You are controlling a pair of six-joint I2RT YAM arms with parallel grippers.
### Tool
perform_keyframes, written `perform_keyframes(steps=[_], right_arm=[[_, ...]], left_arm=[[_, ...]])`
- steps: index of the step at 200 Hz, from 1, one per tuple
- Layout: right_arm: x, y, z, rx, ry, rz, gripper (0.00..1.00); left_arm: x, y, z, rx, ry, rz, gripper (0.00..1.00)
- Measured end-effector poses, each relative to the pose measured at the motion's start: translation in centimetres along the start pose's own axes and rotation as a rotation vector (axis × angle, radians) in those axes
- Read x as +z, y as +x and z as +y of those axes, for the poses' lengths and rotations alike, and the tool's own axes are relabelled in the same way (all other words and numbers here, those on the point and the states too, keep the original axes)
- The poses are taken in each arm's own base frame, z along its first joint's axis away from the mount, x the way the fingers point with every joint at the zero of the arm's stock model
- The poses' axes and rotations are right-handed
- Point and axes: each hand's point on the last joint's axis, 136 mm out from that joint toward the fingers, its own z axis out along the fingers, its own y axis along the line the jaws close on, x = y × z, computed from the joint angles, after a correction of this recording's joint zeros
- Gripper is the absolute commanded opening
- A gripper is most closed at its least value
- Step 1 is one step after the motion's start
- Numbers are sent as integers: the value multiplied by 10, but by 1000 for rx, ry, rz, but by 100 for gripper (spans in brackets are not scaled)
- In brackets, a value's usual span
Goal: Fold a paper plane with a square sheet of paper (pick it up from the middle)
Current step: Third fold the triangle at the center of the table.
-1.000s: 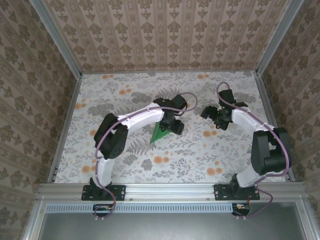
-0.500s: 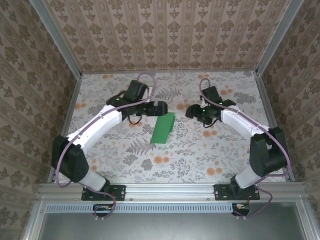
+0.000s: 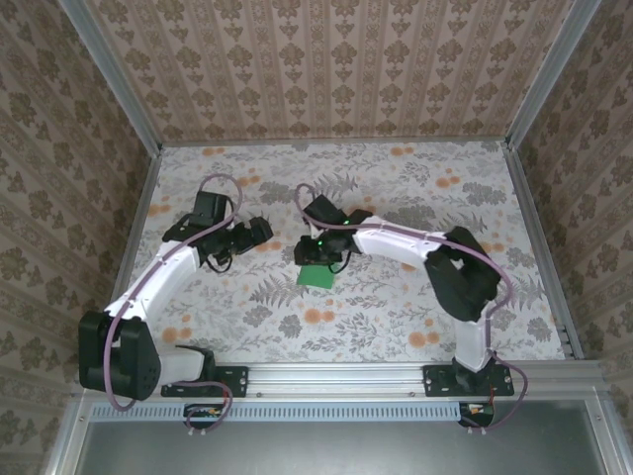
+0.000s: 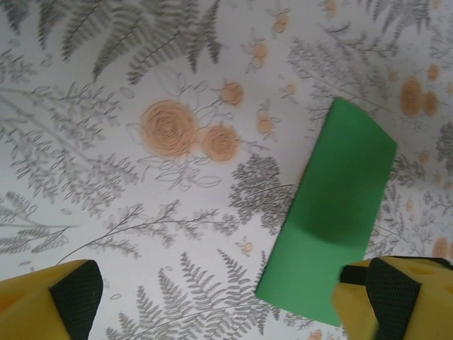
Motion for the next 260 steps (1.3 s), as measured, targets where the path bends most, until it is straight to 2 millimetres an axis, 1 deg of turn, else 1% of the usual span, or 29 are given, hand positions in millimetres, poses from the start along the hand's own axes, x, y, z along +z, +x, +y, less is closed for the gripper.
perform_keyframes(steps=[16,34,72,94,118,135,144,164,175,186,206,225,234,242,260], right_arm=[[20,9,3,-9,9,47,36],[32,13,6,-17,12,68,36],[42,18,-2,-24,37,99,36],[42,21,-8,-51,50,117,36],[42,26,-13,-101,26,134,36],[35,37,-20,-137,4,160,37],[31,44,-24,-154,-9,174,39],[19,58,-31,-171,-29,192,49],[12,62,-33,-161,-39,188,53],[3,63,-33,-152,-53,171,61],[-23,53,-30,-116,-89,93,66],[-50,34,-32,-62,-116,-4,70],[-61,25,-38,-25,-123,-46,73],[-69,20,-48,21,-122,-79,75],[-76,16,-75,114,-110,-117,77]], left_arm=[[2,3,8,-19,-9,9,100],[3,5,11,-28,-12,17,100],[4,4,9,-30,4,14,100],[5,4,7,-28,18,16,100],[9,7,6,-28,37,29,100],[11,8,3,-24,51,37,100],[11,9,1,-18,58,38,100],[14,12,-8,8,81,42,100],[17,15,-15,26,95,52,99],[22,19,-21,43,106,67,98],[36,32,-33,74,125,111,91],[48,44,-49,107,153,155,75],[54,49,-60,120,171,172,71],[59,53,-69,133,185,189,66],[72,62,-92,169,221,222,56]])
